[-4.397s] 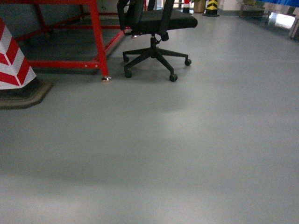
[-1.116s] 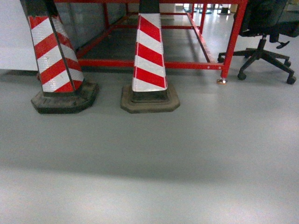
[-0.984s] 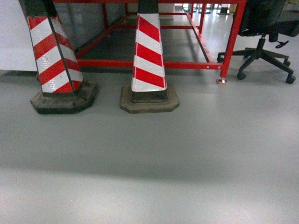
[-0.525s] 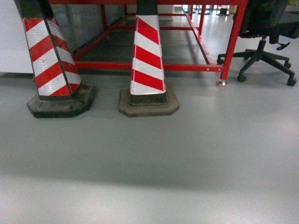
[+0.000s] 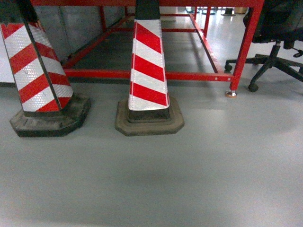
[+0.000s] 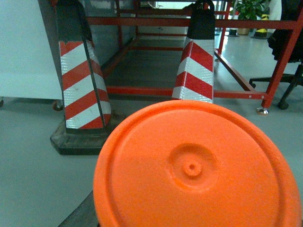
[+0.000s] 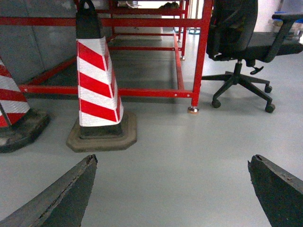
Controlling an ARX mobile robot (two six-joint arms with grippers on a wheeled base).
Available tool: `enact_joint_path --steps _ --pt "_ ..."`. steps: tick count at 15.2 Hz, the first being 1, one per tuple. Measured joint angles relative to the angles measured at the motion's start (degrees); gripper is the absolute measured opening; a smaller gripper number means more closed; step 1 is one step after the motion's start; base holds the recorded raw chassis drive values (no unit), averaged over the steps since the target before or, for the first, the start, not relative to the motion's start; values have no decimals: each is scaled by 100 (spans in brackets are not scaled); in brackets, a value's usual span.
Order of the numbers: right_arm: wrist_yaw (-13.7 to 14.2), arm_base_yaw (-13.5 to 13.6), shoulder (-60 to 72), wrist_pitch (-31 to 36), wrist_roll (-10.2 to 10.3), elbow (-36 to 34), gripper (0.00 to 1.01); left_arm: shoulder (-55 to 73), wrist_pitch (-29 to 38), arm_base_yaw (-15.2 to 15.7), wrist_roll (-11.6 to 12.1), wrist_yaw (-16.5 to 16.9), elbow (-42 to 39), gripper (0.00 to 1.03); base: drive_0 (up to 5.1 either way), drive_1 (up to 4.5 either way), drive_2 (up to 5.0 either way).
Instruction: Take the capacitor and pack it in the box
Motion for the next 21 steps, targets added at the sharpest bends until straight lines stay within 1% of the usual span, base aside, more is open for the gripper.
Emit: enact_joint_path --steps 21 --pt "2 0 4 -33 0 0 98 0 -24 0 0 0 0 44 -500 245 245"
